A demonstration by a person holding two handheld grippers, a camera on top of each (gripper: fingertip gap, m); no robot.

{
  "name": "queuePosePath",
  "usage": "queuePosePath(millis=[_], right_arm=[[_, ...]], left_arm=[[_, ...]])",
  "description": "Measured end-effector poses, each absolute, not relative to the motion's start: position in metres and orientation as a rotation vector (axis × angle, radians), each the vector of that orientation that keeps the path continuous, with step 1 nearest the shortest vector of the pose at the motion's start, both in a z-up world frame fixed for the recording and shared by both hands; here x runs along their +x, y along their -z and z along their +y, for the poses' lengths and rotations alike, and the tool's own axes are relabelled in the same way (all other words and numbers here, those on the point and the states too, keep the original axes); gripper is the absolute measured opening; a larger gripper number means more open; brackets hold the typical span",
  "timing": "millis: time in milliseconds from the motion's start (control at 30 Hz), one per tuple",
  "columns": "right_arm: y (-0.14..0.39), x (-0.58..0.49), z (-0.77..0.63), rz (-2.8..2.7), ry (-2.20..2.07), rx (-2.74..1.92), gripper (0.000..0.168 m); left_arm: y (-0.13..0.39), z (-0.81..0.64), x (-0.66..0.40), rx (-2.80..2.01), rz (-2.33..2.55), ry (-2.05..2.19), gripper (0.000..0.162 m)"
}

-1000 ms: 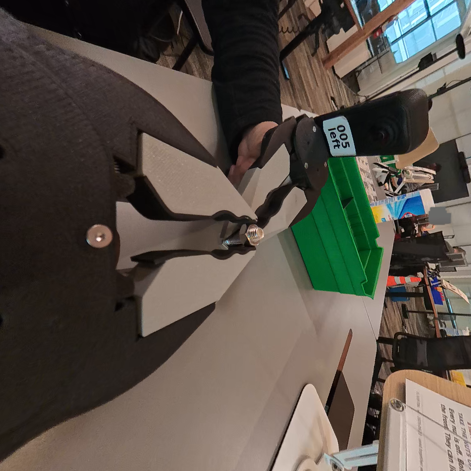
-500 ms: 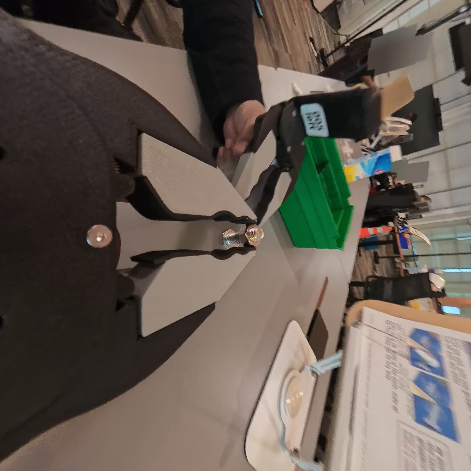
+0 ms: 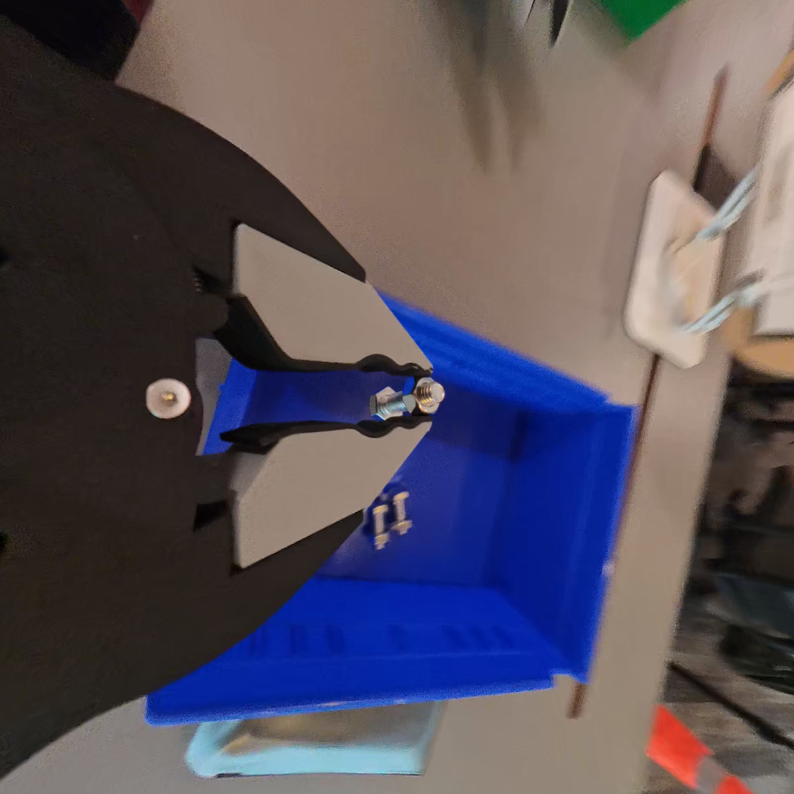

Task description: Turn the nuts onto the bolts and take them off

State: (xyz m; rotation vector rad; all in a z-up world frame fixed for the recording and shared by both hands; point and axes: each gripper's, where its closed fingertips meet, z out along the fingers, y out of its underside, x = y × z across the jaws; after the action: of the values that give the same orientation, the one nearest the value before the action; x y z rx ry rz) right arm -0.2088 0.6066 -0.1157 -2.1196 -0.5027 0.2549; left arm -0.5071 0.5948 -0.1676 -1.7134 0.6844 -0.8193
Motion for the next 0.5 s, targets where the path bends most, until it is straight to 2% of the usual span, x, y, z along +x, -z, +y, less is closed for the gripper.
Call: queuePosePath(millis=[67, 133, 233, 367, 500], right_arm=[[0.145, -0.194, 0.612, -0.495, -0.217, -2.203, 0.017], [0.152, -0.186, 0.614, -0.455, -0.189, -2.222, 0.029], [0.121, -0.199, 0.614, -0.457, -0.192, -2.075, 0.029], [0.087, -0.244, 0.605, -0.543, -0.254, -1.961, 0.046], [0.07, -0.338, 0.585, -0.724, -0.471, -1.797, 0.065]], left_arm=[[0.167, 0.596, -0.509, -1.711, 0.674, 0.821, 0.033], [0.166, 0.596, -0.51, -1.707, 0.664, 0.831, 0.033], [0.166, 0.596, -0.511, -1.711, 0.657, 0.829, 0.033], [0.168, 0.595, -0.509, -1.715, 0.679, 0.815, 0.033], [0.17, 0.594, -0.506, -1.72, 0.706, 0.796, 0.034]])
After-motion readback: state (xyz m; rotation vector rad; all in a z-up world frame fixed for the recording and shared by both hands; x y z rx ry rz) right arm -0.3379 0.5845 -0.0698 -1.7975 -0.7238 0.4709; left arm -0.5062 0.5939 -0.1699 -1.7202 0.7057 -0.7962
